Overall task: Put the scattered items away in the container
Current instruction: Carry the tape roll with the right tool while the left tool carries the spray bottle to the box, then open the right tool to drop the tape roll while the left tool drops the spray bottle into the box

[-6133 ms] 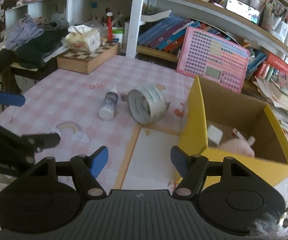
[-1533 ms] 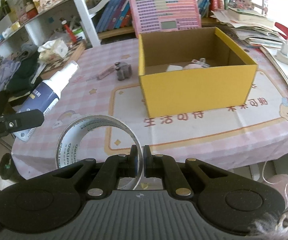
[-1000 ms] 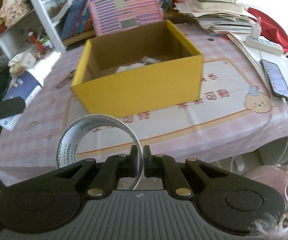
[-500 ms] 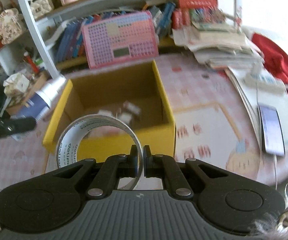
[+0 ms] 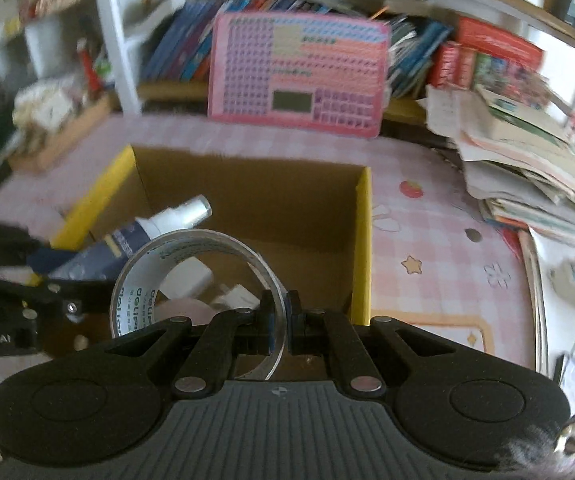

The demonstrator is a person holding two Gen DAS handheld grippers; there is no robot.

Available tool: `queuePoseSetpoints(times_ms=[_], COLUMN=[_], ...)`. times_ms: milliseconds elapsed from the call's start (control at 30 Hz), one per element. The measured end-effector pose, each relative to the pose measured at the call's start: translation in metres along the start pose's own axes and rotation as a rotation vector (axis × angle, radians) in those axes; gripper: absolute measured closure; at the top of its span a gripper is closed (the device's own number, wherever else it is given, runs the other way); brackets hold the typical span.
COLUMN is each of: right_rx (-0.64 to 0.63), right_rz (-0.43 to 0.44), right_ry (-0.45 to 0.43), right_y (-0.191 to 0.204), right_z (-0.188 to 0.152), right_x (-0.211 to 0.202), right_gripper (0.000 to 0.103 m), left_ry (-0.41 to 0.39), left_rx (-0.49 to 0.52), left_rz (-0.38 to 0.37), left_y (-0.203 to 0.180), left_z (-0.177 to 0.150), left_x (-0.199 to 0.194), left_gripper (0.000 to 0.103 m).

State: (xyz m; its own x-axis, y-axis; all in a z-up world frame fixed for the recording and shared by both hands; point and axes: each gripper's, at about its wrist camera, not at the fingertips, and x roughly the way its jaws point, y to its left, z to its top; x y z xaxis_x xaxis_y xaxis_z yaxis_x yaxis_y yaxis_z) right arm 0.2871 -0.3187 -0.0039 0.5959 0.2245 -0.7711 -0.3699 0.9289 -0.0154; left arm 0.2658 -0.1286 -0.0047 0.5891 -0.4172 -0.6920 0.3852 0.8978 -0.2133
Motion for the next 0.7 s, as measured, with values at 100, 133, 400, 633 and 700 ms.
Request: queuePoseSetpoints(times_ms=[100, 133, 400, 633, 700], right_rx=[-0.054, -0.064, -0.075, -0.047, -0.063], right_rz=[0.006, 0.007, 0.057, 0.072, 0.067], right_ry=[0.027, 0.031, 0.041, 0.012, 0.018], right_y=[0.0, -0.001, -0.012, -0.021, -0.018], right_z=[0.004, 0.006, 0.026, 0.053, 0.057], right_x=[0.018, 0.023, 0.043, 0.053, 0.06], right_gripper=[0.097, 0.096, 0.095, 0.097, 0.097], left_ry=[0.032, 0.039, 0.069, 0.092, 0.076], left_rx=[-0.006, -0.006, 0.002, 0.035, 0.043], left_rz=[0.016, 0.018, 0.048, 0.079, 0.085], left_y=[0.002, 0.002, 0.0, -0.005, -0.006], left_z=[0.003, 0.003, 0.009, 0.009, 0.009], left_x=[0.013, 0.017, 0.031, 0.039, 0.036], left_gripper=[0.072, 0.072, 0.072, 0.069, 0.062])
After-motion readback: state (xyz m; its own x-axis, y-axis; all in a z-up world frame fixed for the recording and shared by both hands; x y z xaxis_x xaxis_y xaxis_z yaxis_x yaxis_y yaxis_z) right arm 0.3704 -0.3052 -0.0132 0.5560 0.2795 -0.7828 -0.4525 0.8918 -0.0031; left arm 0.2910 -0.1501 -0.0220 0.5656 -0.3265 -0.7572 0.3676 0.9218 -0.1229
